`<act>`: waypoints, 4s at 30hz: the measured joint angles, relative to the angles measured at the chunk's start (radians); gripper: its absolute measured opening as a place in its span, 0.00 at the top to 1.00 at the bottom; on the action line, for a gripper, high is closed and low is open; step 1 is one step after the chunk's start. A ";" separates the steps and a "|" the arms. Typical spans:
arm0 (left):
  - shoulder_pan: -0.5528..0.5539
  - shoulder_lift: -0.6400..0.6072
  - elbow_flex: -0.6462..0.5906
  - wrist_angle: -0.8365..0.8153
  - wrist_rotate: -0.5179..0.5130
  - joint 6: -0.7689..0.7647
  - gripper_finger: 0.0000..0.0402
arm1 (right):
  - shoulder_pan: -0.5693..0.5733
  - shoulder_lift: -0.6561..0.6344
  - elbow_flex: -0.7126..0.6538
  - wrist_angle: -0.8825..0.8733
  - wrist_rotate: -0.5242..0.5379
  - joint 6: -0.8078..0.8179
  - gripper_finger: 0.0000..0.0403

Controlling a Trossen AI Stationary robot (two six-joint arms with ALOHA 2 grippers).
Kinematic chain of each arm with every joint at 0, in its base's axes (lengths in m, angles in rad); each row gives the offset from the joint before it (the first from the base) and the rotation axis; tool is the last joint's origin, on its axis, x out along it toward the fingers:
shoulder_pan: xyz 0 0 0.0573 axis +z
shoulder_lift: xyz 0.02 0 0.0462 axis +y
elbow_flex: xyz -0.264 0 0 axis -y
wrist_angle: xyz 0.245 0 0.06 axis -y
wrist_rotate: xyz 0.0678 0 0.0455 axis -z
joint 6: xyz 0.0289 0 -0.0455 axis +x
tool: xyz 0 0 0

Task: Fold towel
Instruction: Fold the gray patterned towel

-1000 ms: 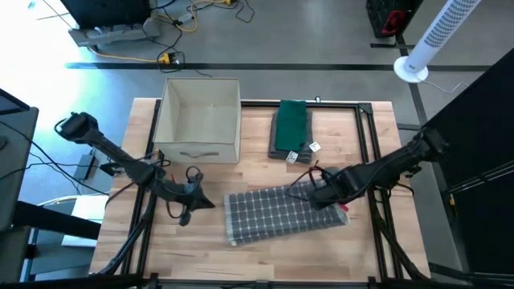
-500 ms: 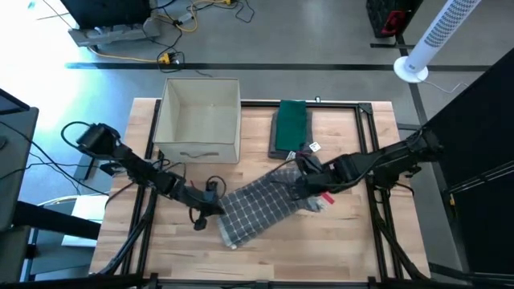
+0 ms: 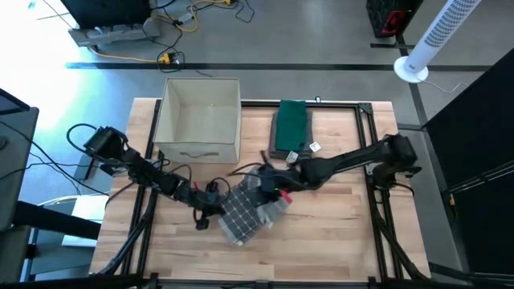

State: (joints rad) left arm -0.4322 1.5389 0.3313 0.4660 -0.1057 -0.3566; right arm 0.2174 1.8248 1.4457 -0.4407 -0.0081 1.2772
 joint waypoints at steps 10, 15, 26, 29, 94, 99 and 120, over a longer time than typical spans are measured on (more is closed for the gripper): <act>0.011 0.000 0.000 0.002 0.016 -0.006 1.00 | -0.003 0.169 0.000 0.253 -0.116 0.014 0.99; 0.011 0.000 0.000 0.002 0.016 -0.006 1.00 | -0.010 0.199 -0.001 0.282 -0.123 0.016 0.99; 0.011 0.000 0.000 0.002 0.017 -0.006 1.00 | -0.021 0.223 -0.001 0.401 -0.190 0.026 0.99; 0.011 0.000 0.000 0.003 0.017 -0.006 1.00 | -0.020 0.223 -0.001 0.409 -0.222 0.025 0.99; -0.035 -0.301 0.058 -0.342 -0.153 0.053 1.00 | -0.055 -0.055 -0.121 0.038 -0.031 -0.448 1.00; -0.011 -0.192 0.019 -0.337 -0.063 0.044 1.00 | -0.055 -0.043 -0.122 0.062 -0.007 -0.474 1.00; -0.018 -0.158 0.017 -0.307 0.072 0.026 1.00 | -0.194 0.256 -0.122 0.300 -0.039 -0.668 1.00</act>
State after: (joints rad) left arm -0.4498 1.3811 0.3488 0.1590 -0.0336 -0.3310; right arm 0.0237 2.0812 1.3233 -0.1407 -0.0469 0.6089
